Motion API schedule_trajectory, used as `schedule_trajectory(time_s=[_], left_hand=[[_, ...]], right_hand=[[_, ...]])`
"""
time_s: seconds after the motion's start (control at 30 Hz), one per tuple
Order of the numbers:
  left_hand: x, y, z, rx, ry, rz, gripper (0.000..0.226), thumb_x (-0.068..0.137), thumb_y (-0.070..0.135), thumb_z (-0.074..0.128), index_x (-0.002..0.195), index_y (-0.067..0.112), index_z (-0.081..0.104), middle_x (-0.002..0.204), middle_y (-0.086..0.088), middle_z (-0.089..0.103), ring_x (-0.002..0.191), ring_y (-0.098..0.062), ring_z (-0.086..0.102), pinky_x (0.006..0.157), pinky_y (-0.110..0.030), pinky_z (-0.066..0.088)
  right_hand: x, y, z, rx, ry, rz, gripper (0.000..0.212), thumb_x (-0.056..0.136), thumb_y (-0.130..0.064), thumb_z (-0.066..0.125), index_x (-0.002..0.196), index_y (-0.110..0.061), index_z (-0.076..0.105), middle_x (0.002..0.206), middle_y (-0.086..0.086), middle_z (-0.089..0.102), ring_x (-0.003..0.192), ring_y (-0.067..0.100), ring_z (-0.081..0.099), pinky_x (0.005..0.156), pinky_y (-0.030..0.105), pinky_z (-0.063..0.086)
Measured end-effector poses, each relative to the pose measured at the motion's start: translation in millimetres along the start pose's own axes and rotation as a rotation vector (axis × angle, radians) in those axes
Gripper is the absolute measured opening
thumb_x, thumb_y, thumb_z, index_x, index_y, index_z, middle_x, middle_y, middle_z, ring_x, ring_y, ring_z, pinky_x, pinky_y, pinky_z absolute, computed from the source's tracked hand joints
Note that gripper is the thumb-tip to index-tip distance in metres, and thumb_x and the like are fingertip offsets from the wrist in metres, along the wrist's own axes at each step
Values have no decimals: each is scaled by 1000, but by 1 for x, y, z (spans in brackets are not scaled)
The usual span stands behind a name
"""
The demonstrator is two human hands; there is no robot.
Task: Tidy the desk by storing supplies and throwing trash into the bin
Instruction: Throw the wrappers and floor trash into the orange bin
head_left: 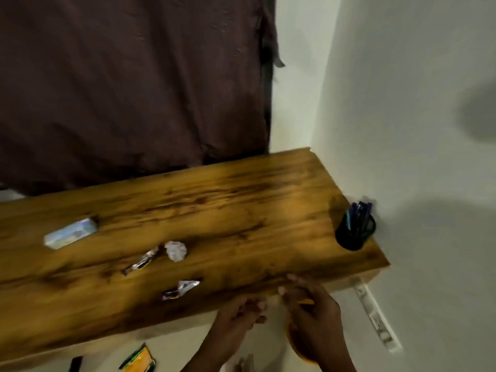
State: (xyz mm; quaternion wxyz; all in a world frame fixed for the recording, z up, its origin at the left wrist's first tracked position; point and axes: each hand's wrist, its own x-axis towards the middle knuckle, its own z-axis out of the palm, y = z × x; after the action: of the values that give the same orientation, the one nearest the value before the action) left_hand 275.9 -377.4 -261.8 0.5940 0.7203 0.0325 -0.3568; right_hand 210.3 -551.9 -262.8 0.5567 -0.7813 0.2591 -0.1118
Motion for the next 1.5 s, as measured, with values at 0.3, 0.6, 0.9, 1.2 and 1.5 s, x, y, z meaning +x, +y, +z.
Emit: schedule_trajectory(time_s=[0.3,0.6,0.9,1.2,1.5], left_hand=[[-50,-5,-108,-240,346,40,13,97,17,68,107,16,76,94,-2,81,83,-17,78,78,-33,54],[-16,-11,-238,-7,523,112,16,88,14,79,97,26,75,91,11,80,84,-2,74,79,-29,58],[65,-29,-320,905,554,2,72,83,55,68,145,30,41,145,5,49,127,-18,57,101,-32,52],[89,-36,-343,975,438,69,36,90,33,54,123,30,69,118,3,74,102,-20,72,90,-33,55],[85,-10,-312,747,583,177,39,80,27,85,116,21,75,92,-9,79,84,-32,76,80,-43,63]], right_hand=[[11,-73,103,-184,-342,-186,40,77,-38,85,109,-49,64,115,-17,68,99,-10,64,71,0,46],[52,-106,225,-551,-461,-268,67,83,-45,76,143,-40,47,138,-16,55,120,6,57,98,12,39],[87,-83,314,-860,-429,-170,80,86,-52,69,154,-37,31,155,-3,39,132,20,50,107,30,46],[98,-68,324,-829,-352,-68,54,91,-39,59,143,-43,45,113,-4,69,102,16,67,83,28,54],[82,-52,269,-385,-132,60,60,79,-38,78,134,-31,57,98,-18,73,85,-4,70,70,18,58]])
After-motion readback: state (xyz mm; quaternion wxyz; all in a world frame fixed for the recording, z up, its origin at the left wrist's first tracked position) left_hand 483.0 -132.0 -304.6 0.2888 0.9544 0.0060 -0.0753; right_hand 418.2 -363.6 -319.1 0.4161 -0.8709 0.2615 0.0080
